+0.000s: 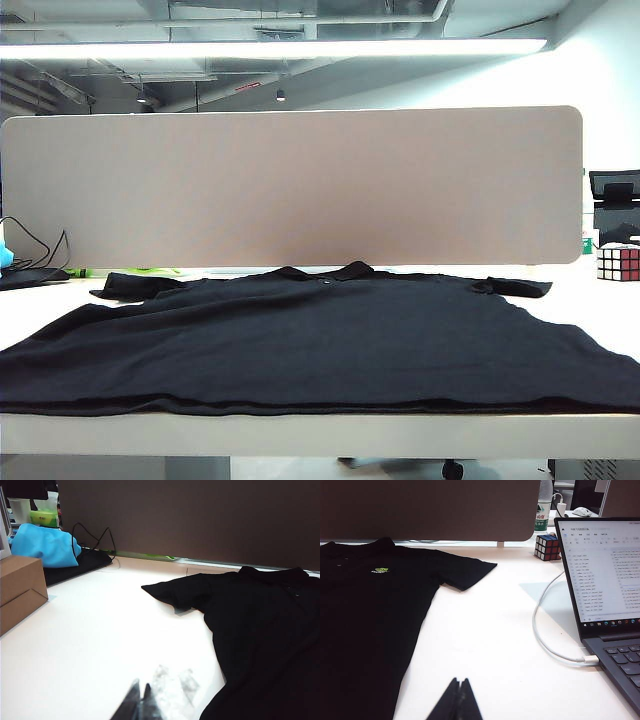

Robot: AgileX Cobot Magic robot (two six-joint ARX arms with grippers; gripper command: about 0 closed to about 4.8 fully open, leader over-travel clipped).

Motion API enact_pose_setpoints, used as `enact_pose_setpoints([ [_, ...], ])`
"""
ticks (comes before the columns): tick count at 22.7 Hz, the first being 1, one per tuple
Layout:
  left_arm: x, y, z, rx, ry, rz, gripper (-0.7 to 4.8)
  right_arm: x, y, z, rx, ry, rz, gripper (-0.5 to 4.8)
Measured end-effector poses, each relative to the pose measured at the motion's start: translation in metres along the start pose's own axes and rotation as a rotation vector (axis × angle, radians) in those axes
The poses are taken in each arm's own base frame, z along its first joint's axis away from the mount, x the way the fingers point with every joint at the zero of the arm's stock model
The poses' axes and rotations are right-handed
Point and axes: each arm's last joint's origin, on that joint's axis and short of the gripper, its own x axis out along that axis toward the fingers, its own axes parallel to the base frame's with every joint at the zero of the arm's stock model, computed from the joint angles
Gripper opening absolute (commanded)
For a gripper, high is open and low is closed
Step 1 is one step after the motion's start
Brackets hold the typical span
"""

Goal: Fold the bottom side of the T-shirt horizontally towards the center, about one-third of the way, then fold the sleeve back towards the center, creating a straight line along the edge of the T-shirt, and finally fold the bottom of the T-shirt up towards the top, creating a neat rectangle.

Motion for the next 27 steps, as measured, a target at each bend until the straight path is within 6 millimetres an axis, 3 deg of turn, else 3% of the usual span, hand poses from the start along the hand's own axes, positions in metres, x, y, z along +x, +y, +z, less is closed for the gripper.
enact_pose_setpoints([
  [13, 0.0, 0.0, 0.0, -0.009, -0.001, -0.003, -0.06, 0.0, 0.0, 0.0, 0.011, 0.0, 0.002, -0.09],
  [19, -0.002, -0.002, 0.009, -0.32, 0.04, -0.058, -0.06, -0.001, 0.005, 0.01, 0.257, -0.068, 0.204, -0.09],
  [23, 0.005, -0.009, 0.018, -0.386, 0.244, -0.158, -0.06, 0.002, 0.007, 0.036, 0.277, 0.092, 0.236, -0.09],
  [25, 0.018, -0.016, 0.046, -0.376, 0.289, -0.184, -0.06, 0.012, 0.009, 0.056, 0.266, 0.181, 0.226, -0.09],
  [27, 0.032, -0.022, 0.06, -0.341, 0.331, -0.225, -0.06, 0.021, 0.011, 0.072, 0.258, 0.25, 0.219, -0.09],
])
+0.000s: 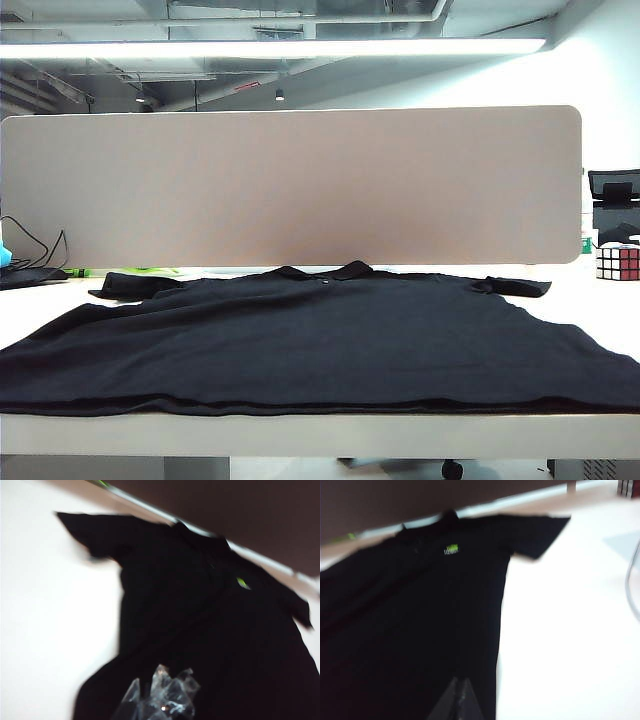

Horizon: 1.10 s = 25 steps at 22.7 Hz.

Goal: Fold the bottom side of the T-shirt horizontally towards the center, about one-third of the way, then fold the sleeve back towards the center, creating a straight line along the edge of the T-shirt, and finally fold the bottom of the T-shirt up towards the top, creating a neat rectangle.

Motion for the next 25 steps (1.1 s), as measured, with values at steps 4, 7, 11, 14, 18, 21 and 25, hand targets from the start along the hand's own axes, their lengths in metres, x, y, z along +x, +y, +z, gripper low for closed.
enact_pose_setpoints([
  [4, 0.035, -0.002, 0.016, 0.033, 0.203, -0.063, -0.06, 0.025, 0.008, 0.028, -0.011, 0.258, -0.009, -0.08],
  [7, 0.061, 0.021, 0.03, -0.045, 0.305, -0.08, 0.17, 0.053, 0.01, 0.037, -0.066, 0.494, -0.036, 0.27],
  [11, 0.074, 0.068, 0.03, -0.242, 0.393, -0.063, 0.69, 0.071, 0.001, 0.039, -0.032, 0.61, -0.041, 0.65],
  [14, 0.078, 0.094, 0.022, -0.389, 0.447, -0.036, 0.85, 0.08, -0.011, 0.034, 0.054, 0.669, 0.019, 1.06],
  [18, 0.087, 0.107, 0.007, -0.48, 0.538, -0.035, 0.93, 0.089, -0.033, 0.024, 0.2, 0.768, 0.041, 2.12],
  [21, 0.087, 0.107, -0.001, -0.524, 0.61, -0.049, 1.53, 0.09, -0.049, 0.017, 0.271, 0.823, -0.004, 2.44],
  [25, 0.078, 0.105, -0.015, -0.487, 0.741, 0.013, 2.08, 0.09, -0.061, 0.011, 0.339, 0.875, -0.005, 2.44],
])
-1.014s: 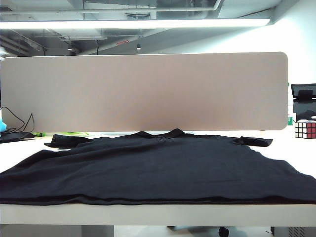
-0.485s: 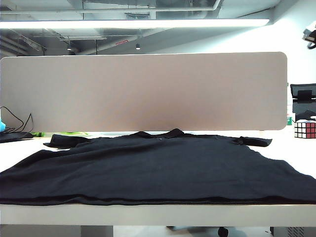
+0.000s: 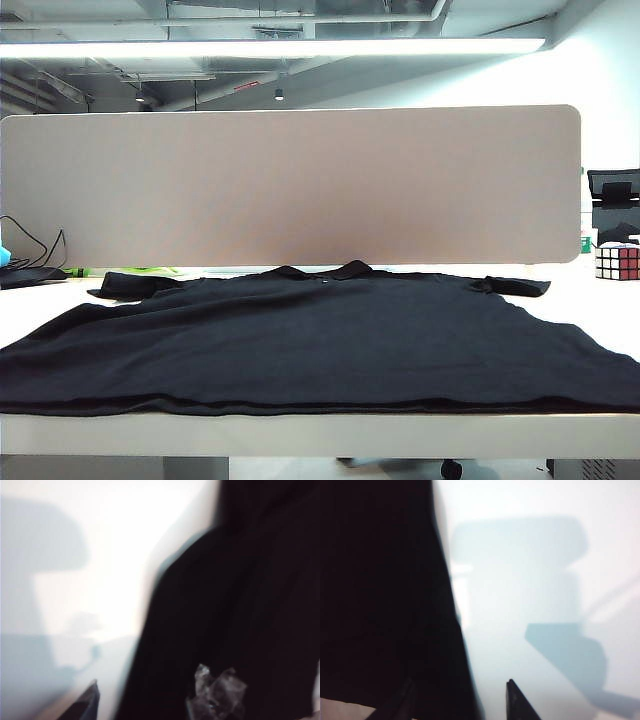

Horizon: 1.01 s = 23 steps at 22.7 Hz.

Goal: Fold the bottom side of the T-shirt horizontally towards the center, about one-third of the way, then fold the sleeve back towards the center, creating a straight line along the edge of the T-shirt, and finally fold the bottom of the T-shirt up towards the top, creating a neat rectangle.

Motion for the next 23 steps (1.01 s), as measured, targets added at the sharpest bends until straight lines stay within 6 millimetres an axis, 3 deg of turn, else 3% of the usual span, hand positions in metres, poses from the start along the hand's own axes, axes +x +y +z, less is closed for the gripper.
enact_pose_setpoints([
  [4, 0.0, 0.004, -0.007, 0.053, 0.044, 0.1, 2.08, 0.002, -0.003, 0.0, -0.002, 0.012, -0.003, 2.44],
  [13, 0.01, -0.012, -0.011, 0.206, 0.089, 0.154, 2.11, 0.022, -0.007, -0.004, 0.03, 0.167, 0.038, 2.55],
  [23, 0.009, -0.01, -0.013, 0.222, 0.114, 0.155, 2.12, 0.037, -0.016, -0.035, 0.061, 0.28, 0.108, 2.57],
])
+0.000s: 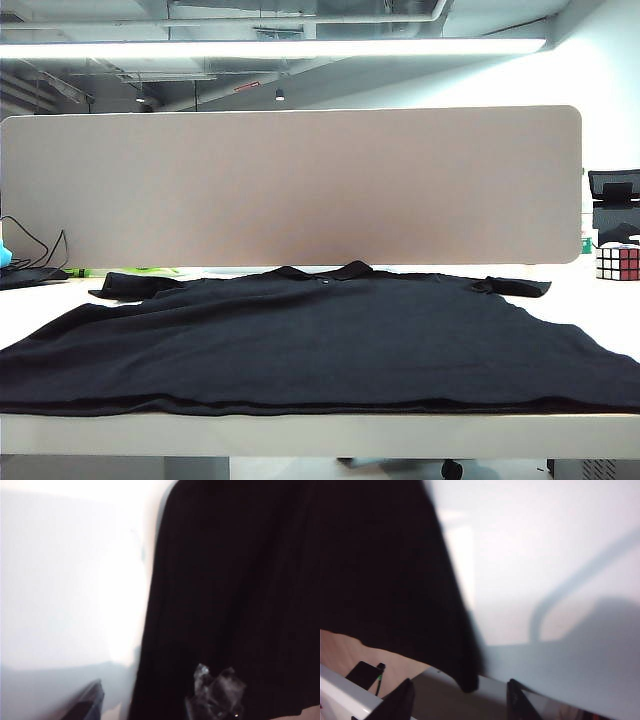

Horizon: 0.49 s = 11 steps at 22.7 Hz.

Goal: Fold the bottom side of the T-shirt horizontally towards the center, about one-third of the way, then fold the sleeve back towards the center, creating a straight line along the edge of the T-shirt, and finally fold the bottom of the T-shirt up towards the top, creating a neat rectangle.

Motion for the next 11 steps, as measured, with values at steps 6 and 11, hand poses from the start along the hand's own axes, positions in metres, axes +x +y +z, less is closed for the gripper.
enact_pose_setpoints([
  [6, -0.0037, -0.0019, -0.0041, -0.047, 0.075, 0.006, 2.12, 0.0013, 0.0001, -0.0023, -0.02, -0.018, 0.02, 2.57],
  [11, -0.0077, -0.0037, -0.0065, -0.061, 0.135, 0.029, 2.12, 0.0012, 0.0002, 0.0009, -0.035, -0.047, 0.019, 2.57],
])
